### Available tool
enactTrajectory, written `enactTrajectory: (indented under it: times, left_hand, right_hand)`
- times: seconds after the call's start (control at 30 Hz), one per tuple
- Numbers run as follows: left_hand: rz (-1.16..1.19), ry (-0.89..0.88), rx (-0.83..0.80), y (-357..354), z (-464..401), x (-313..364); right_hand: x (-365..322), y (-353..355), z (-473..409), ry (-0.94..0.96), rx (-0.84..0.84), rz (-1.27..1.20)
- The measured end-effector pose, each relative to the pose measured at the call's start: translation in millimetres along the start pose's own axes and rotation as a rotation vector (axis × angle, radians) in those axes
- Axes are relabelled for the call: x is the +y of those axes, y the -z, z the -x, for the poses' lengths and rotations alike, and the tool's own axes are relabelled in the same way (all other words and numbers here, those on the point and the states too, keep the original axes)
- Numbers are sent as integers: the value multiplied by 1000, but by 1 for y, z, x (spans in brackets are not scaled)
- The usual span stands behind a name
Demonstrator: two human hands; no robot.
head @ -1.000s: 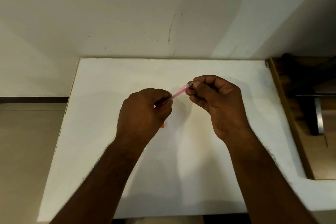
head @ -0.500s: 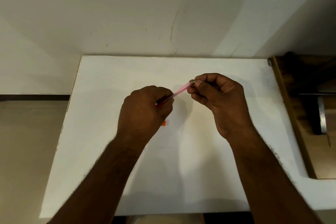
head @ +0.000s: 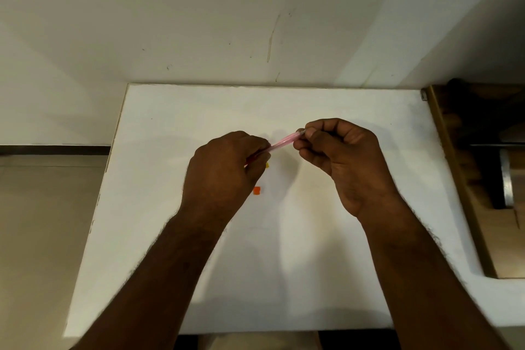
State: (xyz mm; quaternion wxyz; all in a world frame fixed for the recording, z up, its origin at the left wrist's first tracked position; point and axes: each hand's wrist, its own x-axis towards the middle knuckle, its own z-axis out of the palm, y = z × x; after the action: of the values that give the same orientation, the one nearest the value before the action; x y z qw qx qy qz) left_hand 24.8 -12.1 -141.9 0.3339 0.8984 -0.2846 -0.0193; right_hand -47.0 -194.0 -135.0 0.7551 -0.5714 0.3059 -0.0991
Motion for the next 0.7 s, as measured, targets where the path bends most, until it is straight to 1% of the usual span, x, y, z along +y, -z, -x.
enactTrajectory:
  times: [0.2,0.4,0.5,0.53,0.6,0.67,0.7]
  left_hand:
    - [12,25,-15,-1,0,-2]
    - [48,71,-22,0,-1,-4]
    - [73,118,16,2,-3,-4]
    - [89,144,38,4,-4,-4]
    - [117,208,76,8,-5,-6]
    - [137,266,107,11,-6,-10]
    - [140,288,120,13,-6,-12]
  right_hand:
    - [1,0,0,102,-19,136]
    - [2,2,-1,113,-44,163]
    - [7,1,-3,133,17,135]
    - [11,-1,-4,157,66,194]
    - [22,-3,-7,247,155,452]
    - [34,-12,-7,333,164,707]
    - [39,-18,-7,361,145,791]
